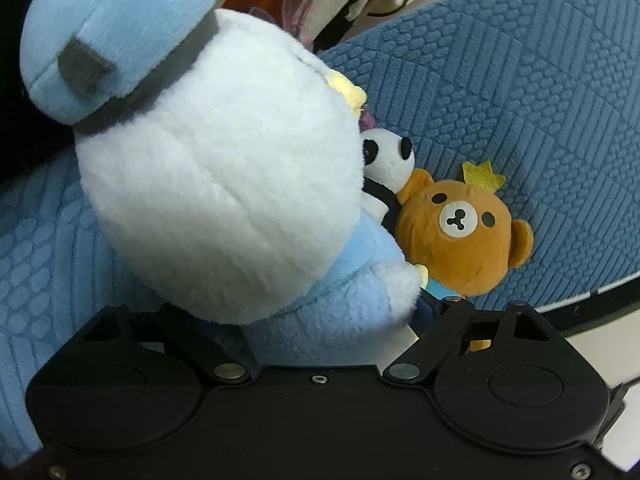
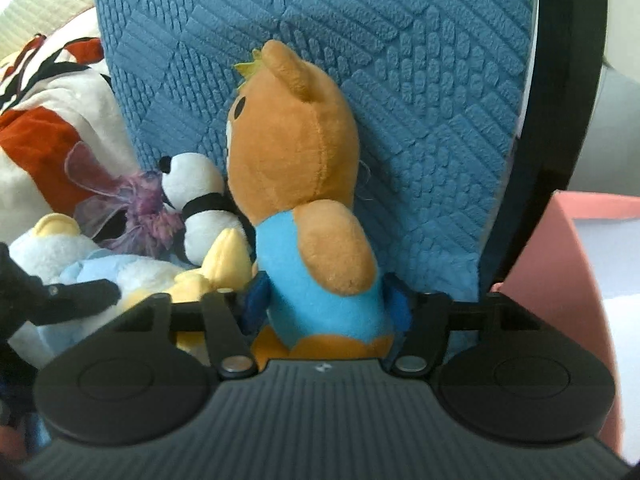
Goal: Organize objects
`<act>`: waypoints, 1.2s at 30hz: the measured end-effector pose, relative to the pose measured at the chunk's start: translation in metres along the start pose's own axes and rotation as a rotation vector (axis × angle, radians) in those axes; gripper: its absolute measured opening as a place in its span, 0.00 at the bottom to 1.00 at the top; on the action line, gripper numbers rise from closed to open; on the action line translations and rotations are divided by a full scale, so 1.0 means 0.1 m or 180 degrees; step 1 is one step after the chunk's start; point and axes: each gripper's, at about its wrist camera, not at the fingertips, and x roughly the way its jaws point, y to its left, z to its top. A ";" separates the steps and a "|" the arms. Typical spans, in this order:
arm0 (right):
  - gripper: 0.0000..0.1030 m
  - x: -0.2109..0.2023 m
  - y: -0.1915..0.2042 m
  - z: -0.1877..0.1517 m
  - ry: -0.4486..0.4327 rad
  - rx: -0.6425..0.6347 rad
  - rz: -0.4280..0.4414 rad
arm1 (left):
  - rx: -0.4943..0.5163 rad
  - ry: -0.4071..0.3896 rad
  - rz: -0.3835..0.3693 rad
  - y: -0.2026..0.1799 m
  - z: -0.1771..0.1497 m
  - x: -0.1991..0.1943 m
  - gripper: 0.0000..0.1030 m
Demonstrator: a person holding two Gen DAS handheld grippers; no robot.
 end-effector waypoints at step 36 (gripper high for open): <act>0.74 -1.22 0.10 -0.89 0.0217 0.0114 0.0082 | 0.1346 0.0042 0.0507 -0.42 -0.40 -0.56 0.87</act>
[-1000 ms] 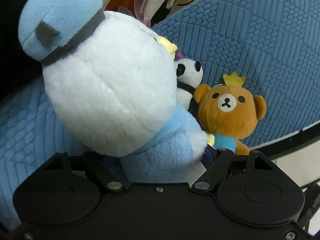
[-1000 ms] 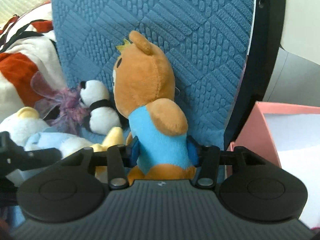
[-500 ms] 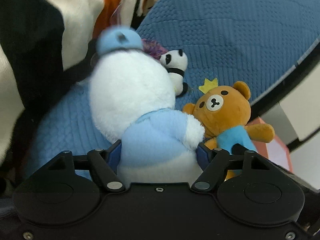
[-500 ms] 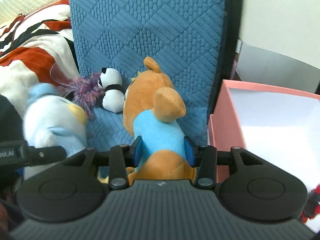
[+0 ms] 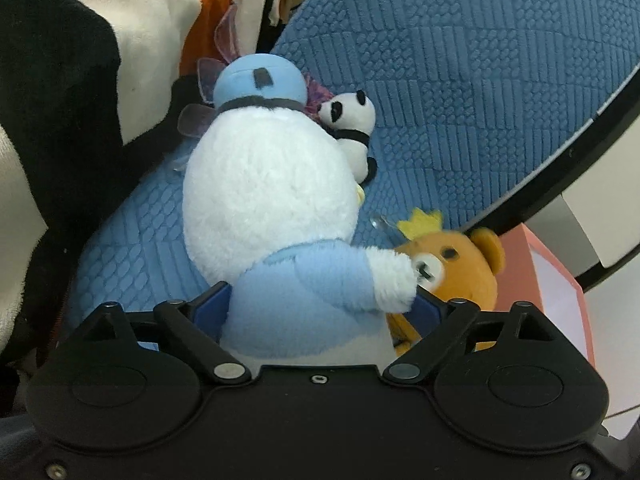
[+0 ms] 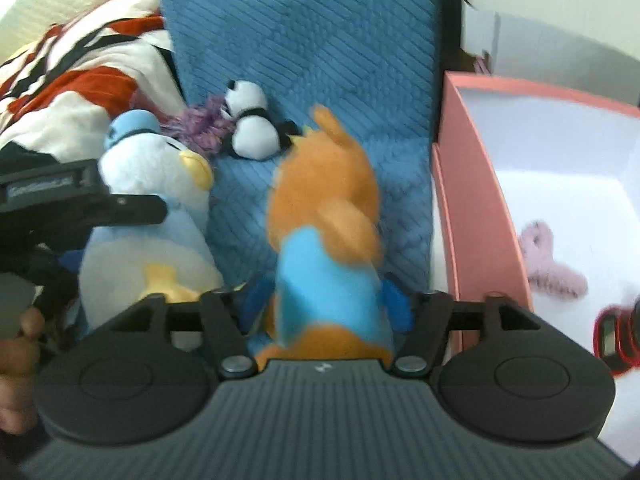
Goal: Organize objects
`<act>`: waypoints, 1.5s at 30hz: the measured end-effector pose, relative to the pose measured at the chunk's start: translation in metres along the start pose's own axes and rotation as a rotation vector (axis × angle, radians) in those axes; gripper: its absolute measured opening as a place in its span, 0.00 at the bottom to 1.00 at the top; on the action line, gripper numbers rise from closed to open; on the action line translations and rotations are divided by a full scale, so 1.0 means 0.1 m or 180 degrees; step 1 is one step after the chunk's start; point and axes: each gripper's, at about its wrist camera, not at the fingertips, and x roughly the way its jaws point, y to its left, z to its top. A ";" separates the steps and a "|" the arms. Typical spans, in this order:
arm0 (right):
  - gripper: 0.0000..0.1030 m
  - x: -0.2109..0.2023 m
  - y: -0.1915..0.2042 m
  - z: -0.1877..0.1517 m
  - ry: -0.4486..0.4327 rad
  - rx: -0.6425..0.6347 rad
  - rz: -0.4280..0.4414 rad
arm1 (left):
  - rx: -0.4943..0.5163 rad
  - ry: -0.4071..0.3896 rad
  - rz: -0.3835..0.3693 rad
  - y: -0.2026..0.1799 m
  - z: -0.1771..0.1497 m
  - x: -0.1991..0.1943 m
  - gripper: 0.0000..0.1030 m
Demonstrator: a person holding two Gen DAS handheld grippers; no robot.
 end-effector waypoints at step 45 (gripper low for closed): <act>0.52 0.35 0.09 0.01 0.0127 -0.0103 -0.0277 | -0.0268 0.0226 0.0503 0.16 0.14 0.35 0.77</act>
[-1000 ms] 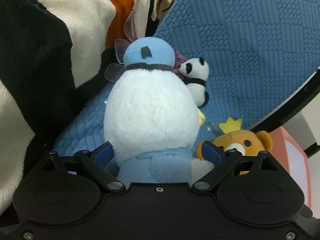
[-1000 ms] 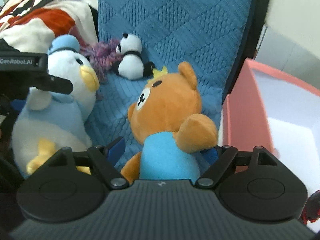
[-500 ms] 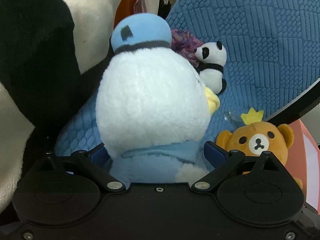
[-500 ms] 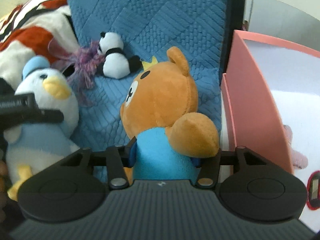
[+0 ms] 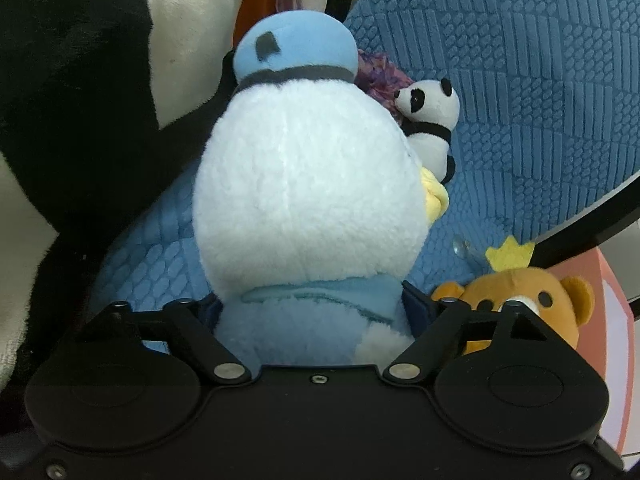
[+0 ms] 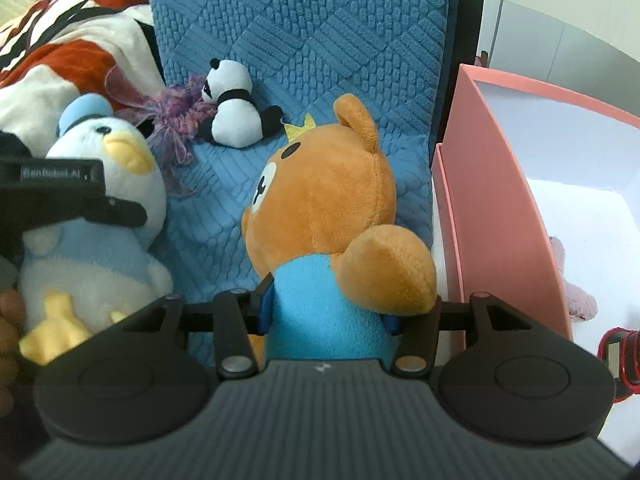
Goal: Organize objects
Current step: 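Carry the teddy bear in the right gripper while the left gripper carries the white penguin plush over the box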
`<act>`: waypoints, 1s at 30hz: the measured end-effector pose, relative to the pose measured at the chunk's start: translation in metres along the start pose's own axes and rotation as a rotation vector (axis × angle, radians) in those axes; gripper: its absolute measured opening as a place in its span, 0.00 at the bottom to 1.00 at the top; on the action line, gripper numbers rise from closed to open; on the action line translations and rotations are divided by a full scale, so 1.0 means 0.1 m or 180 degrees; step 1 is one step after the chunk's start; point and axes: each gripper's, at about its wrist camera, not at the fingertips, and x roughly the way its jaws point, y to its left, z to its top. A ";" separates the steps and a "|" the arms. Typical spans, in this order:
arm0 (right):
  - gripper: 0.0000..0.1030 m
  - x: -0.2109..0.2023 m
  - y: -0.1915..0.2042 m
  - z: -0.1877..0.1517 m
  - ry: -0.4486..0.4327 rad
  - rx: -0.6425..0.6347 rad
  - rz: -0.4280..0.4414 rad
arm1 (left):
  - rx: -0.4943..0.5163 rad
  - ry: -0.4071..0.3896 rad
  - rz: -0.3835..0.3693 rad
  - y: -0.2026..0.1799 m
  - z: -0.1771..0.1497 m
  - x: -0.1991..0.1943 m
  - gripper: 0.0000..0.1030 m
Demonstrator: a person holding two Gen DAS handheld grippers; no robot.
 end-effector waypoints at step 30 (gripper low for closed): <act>0.52 -0.97 -0.21 -0.17 0.0062 0.0255 0.0145 | 0.0523 0.0011 -0.0468 -0.49 -0.55 -1.00 0.75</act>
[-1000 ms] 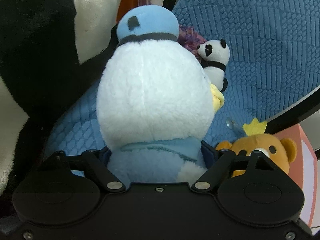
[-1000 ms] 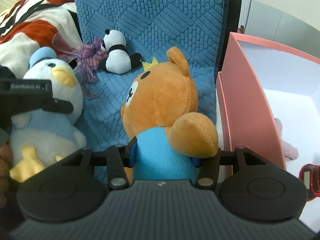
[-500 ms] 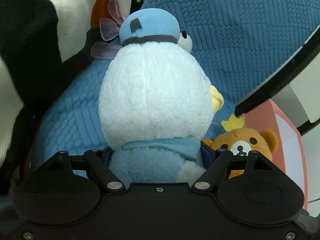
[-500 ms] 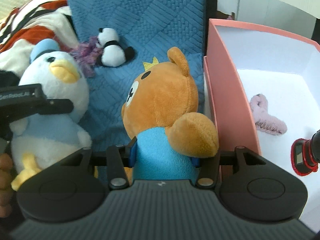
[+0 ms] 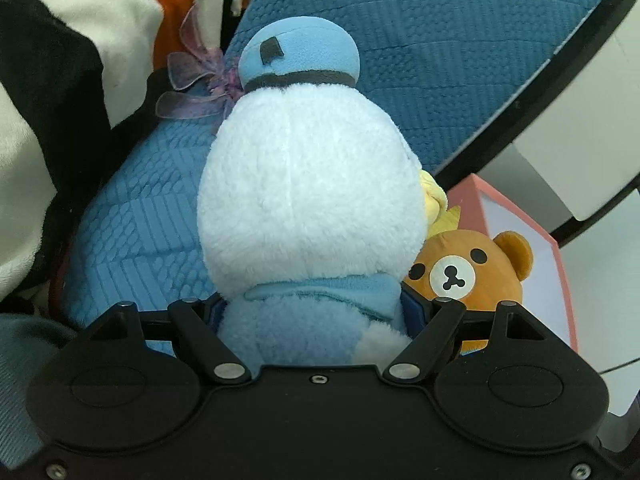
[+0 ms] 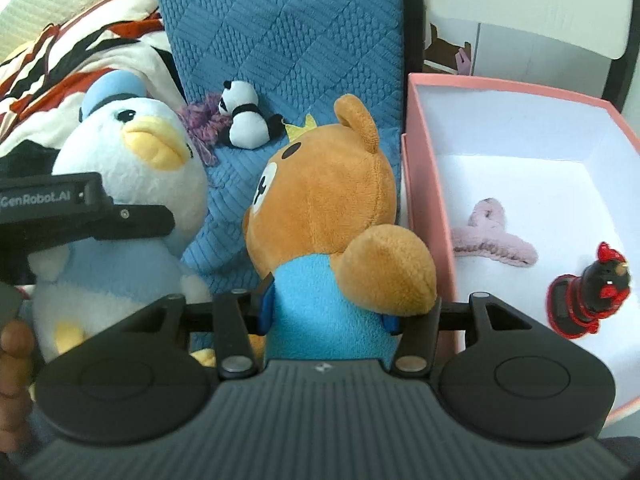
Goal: Organize objects
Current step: 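Carry the teddy bear in the right gripper while the left gripper carries the white penguin plush over the box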
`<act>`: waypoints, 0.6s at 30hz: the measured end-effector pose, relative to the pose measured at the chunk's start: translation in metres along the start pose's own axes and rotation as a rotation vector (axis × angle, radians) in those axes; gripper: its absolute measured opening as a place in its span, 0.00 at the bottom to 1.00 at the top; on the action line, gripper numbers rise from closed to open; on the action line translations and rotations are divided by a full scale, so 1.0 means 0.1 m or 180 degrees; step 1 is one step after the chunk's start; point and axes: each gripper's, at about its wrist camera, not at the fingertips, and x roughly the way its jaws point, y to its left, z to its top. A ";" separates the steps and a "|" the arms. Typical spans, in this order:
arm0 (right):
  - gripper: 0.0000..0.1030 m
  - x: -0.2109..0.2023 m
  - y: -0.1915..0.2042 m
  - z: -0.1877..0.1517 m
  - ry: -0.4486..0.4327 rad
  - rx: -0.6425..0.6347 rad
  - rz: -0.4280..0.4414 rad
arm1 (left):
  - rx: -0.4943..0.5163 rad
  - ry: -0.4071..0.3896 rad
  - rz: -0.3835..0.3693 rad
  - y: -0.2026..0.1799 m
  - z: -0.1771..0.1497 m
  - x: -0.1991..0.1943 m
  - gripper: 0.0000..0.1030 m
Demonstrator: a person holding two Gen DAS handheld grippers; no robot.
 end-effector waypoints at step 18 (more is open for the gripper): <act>0.52 -0.88 -0.31 0.47 -0.0311 0.0111 0.0047 | 0.0195 -0.0091 -0.0061 -0.88 0.08 -0.60 0.75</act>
